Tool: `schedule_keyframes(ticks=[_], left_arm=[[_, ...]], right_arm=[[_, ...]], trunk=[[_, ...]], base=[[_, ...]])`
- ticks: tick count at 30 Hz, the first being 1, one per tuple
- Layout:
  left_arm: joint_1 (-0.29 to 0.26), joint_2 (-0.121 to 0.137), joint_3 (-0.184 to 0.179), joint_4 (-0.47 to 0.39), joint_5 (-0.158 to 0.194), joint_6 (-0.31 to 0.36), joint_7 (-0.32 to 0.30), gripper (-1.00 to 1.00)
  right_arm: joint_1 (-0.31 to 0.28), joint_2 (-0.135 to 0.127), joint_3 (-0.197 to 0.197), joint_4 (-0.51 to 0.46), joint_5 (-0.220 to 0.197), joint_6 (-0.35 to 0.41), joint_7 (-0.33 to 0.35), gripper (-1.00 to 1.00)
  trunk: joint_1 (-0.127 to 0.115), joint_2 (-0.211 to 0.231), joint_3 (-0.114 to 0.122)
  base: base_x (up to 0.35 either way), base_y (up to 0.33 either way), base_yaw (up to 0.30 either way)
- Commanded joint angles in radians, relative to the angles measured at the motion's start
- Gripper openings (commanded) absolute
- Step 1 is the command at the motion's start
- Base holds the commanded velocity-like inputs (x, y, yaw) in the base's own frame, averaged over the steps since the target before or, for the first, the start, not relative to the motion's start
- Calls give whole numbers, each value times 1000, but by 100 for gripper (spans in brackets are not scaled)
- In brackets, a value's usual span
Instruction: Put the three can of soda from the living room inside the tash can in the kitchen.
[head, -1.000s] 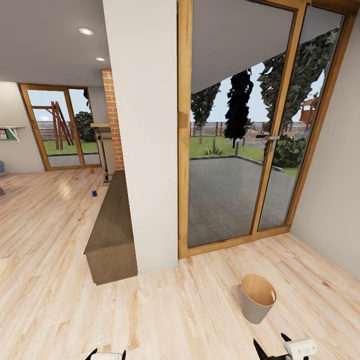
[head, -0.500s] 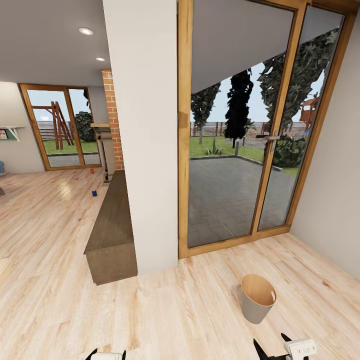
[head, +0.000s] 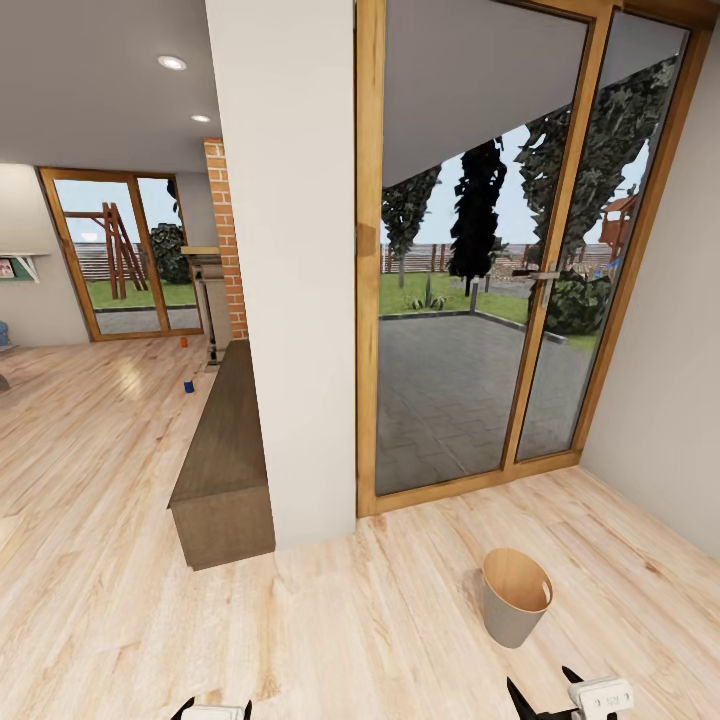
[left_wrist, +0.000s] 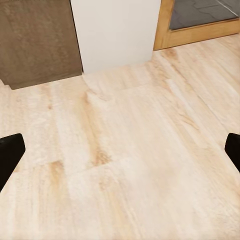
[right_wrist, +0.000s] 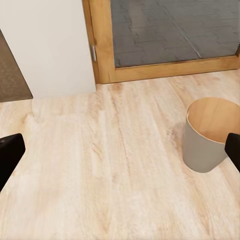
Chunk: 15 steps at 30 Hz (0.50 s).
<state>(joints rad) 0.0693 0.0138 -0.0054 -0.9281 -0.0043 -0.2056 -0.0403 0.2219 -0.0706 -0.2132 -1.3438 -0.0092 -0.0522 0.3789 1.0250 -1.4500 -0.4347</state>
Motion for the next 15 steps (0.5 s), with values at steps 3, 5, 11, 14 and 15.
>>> schedule_keyframes(ticks=[3,5,11,14,15], left_arm=[[0,0,0,0,0,0,1,100],[0,0,0,0,0,0,1,100],[0,0,1,0,1,0,0,100],[0,0,1,0,1,1,-1,100],[0,0,0,1,0,1,-1,100]], right_arm=[[0,2,0,0,0,0,0,100],[0,4,0,0,2,1,0,100],[0,5,1,0,3,0,0,100],[-1,4,-1,0,2,-1,1,100],[0,4,-2,-2,2,-1,2,100]], trunk=[[0,0,0],[0,0,0],[0,0,0],[0,0,0],[0,0,0]], base=[[0,0,0],[0,0,0],[0,0,0],[0,0,0],[0,0,0]])
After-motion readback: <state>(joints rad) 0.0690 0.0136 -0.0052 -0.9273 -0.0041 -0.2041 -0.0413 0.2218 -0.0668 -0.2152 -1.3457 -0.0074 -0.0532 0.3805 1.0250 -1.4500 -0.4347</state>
